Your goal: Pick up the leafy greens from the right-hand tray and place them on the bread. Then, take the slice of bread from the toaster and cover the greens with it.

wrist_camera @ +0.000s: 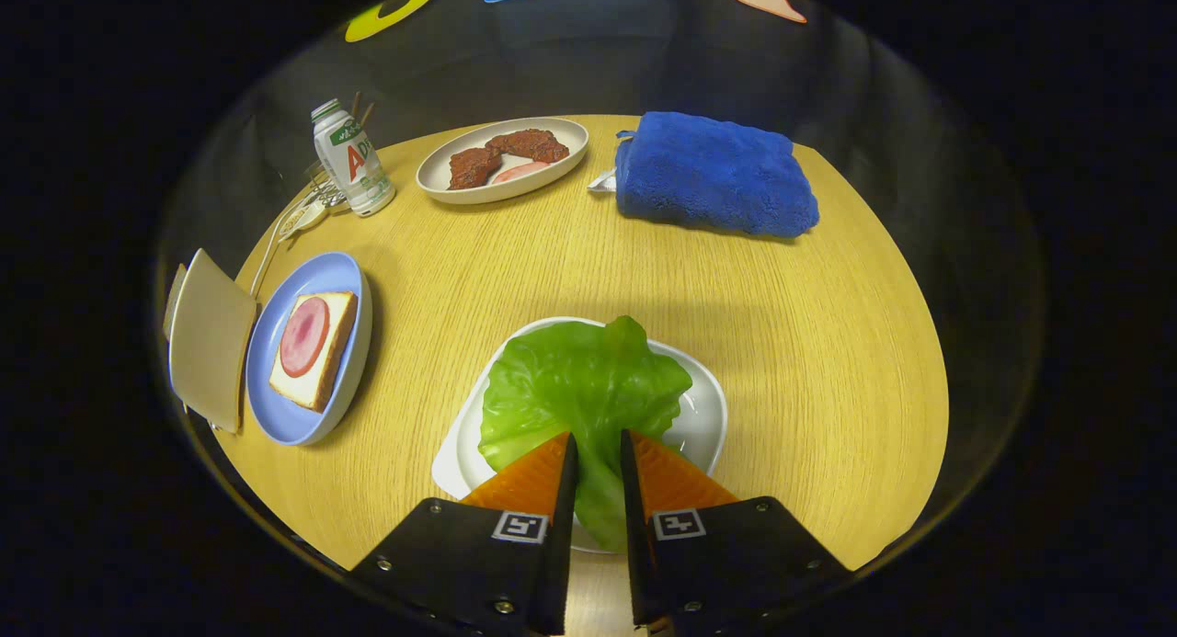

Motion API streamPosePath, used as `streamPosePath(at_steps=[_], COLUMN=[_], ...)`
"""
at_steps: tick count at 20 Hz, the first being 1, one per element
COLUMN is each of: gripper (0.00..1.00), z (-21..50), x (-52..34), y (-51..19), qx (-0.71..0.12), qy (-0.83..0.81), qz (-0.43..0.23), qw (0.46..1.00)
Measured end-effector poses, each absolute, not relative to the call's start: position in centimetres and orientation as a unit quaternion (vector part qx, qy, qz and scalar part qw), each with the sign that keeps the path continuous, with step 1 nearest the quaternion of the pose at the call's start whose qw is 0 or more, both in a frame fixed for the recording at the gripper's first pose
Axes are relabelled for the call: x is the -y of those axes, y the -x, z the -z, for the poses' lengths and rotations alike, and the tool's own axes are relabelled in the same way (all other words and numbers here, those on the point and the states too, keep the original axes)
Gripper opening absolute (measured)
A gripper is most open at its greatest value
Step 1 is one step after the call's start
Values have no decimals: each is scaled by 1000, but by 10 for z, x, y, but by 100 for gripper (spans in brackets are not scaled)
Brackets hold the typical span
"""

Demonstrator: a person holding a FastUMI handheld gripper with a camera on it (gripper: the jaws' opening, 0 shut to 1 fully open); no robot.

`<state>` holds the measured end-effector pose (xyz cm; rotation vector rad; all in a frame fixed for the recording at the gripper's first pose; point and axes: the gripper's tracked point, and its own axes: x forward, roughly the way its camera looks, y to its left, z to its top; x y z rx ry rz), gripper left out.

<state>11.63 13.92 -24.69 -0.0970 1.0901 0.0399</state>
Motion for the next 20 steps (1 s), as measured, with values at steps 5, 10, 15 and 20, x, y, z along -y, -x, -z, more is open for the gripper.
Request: streamPosePath(at_steps=[5, 10, 15, 20], gripper=[1, 1, 1, 1], z=[239, 221, 201, 179], x=[-138, -149, -165, -190], y=[-115, -118, -118, -118], qx=[-541, -529, -520, -506], qy=[6, 15, 32, 47], qz=[-10, -13, -19, -35], qw=[841, 849, 853, 860])
